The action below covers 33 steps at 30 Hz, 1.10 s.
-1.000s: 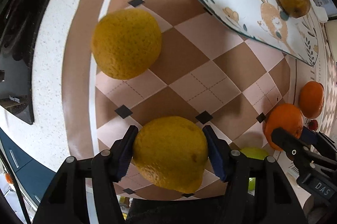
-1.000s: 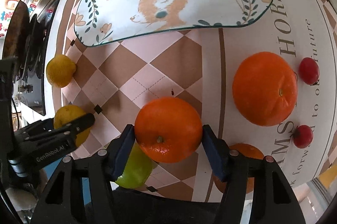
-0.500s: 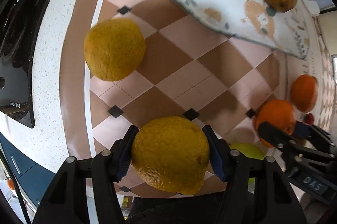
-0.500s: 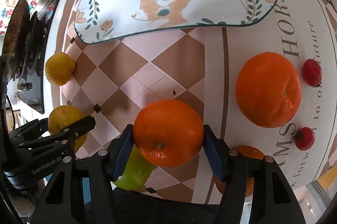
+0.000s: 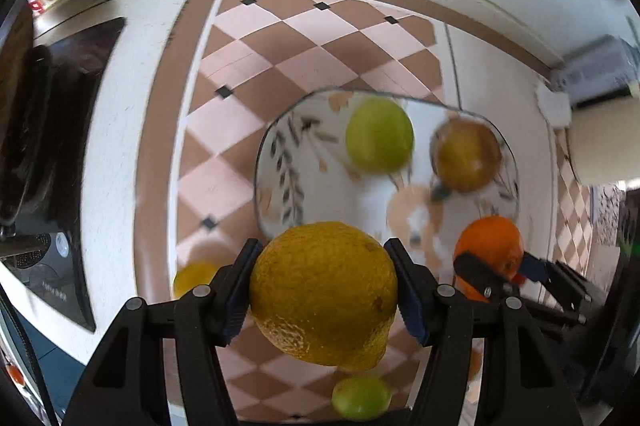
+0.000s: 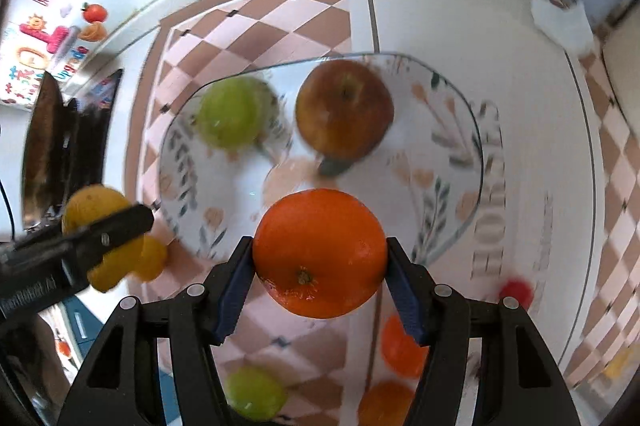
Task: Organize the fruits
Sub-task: 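Lower the yellow citrus onto the plate with the left tool while the right tool places the orange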
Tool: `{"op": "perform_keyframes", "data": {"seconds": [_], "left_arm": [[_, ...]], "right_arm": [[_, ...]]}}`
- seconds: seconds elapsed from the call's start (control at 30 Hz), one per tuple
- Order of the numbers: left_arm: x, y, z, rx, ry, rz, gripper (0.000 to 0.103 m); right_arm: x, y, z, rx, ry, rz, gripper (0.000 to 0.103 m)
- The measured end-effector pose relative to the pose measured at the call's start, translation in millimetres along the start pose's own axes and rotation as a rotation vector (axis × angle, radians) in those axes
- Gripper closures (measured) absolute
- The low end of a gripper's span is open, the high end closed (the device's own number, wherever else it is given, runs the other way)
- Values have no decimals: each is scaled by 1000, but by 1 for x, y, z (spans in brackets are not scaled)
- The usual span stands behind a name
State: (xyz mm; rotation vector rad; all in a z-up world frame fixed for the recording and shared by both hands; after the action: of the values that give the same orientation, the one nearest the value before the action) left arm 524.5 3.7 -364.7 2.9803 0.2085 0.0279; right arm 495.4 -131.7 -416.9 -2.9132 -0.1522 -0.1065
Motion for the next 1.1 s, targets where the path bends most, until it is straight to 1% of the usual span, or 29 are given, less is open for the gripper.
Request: {"op": "perform_keyframes", "data": {"seconds": [0.13, 0.3, 0.57, 0.7, 0.77, 0.9, 0.93, 0.97, 1.0, 1.03, 1.1], "left_arm": [[15, 6, 36, -17, -80, -33, 43], [17, 11, 57, 0, -133, -36, 43], [13, 8, 68, 3, -164, -45, 43], [16, 7, 74, 16, -186, -57, 43], [17, 5, 75, 23, -195, -69, 43], [14, 0, 72, 26, -181, -69, 43], [13, -1, 69, 28, -175, -60, 38], [16, 1, 69, 30, -167, -54, 33], [17, 1, 65, 29, -159, -51, 21], [17, 1, 61, 26, -148, -46, 13], [19, 1, 53, 28, -133, -44, 13]], "right_arm": [[11, 8, 16, -30, -38, -25, 37], [14, 11, 23, -34, -69, -56, 37], [13, 17, 31, -20, -95, -51, 37], [14, 21, 36, 10, -120, -2, 36], [14, 22, 36, 11, -132, 11, 36], [11, 24, 32, 7, -143, 18, 36], [10, 25, 29, 20, -138, 26, 31], [9, 25, 25, 22, -129, 31, 19], [9, 25, 20, 21, -115, 33, 14], [10, 25, 15, 19, -102, 31, 13], [10, 24, 5, 4, -86, 31, 13]]}}
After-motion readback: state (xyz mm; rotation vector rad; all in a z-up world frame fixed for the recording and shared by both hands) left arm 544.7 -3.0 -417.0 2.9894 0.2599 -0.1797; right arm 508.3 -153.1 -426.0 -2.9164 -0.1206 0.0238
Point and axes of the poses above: each gripper's, at about its wrist camera, not at the fingertips, and z roughly the way its jaws point, y to its right, x to its top, the point moved 6 cm from there along z, roughly the way its jaws point, and after that the axes turned 6 degrees about -z, right-handed, at the moved point
